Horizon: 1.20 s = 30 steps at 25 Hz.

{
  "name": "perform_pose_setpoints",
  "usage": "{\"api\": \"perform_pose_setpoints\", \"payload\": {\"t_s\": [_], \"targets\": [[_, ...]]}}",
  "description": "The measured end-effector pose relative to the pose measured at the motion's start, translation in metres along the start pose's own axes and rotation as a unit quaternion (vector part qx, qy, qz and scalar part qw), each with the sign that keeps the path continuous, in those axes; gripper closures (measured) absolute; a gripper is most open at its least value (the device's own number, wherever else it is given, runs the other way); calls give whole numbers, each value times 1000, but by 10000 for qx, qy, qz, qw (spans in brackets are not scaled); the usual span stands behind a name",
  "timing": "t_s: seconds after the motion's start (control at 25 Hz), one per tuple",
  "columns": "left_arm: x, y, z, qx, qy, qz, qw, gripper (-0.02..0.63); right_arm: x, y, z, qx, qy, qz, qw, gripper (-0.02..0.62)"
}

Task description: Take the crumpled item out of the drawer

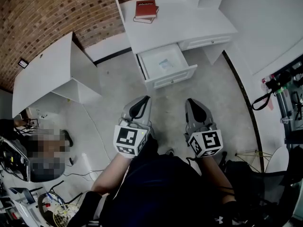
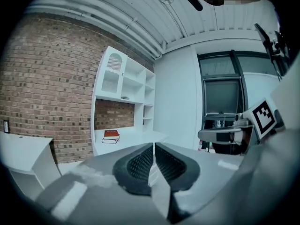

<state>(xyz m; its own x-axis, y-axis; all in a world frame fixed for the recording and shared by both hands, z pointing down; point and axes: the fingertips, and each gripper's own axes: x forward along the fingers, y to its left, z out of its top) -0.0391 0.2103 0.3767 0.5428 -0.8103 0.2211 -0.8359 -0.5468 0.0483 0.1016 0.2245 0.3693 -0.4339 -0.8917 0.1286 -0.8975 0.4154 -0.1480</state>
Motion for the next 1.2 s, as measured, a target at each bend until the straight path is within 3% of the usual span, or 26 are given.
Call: {"api": "perform_pose_setpoints", "payload": {"t_s": [0.32, 0.68, 0.88, 1.2], "targets": [[55, 65, 12, -62, 20, -289, 9996, 589, 75, -11, 7, -38, 145, -327, 9994, 592], [88, 131, -5, -157, 265, -434, 9986, 589, 140, -12, 0, -123, 379, -570, 9976, 592], [115, 148, -10, -246, 278, -427, 9984, 589, 163, -25, -9, -122, 569, -590, 9966, 592], [165, 161, -24, -74, 568, -329, 9978, 589, 209, -62, -24, 46, 723, -387, 9966, 592]]}}
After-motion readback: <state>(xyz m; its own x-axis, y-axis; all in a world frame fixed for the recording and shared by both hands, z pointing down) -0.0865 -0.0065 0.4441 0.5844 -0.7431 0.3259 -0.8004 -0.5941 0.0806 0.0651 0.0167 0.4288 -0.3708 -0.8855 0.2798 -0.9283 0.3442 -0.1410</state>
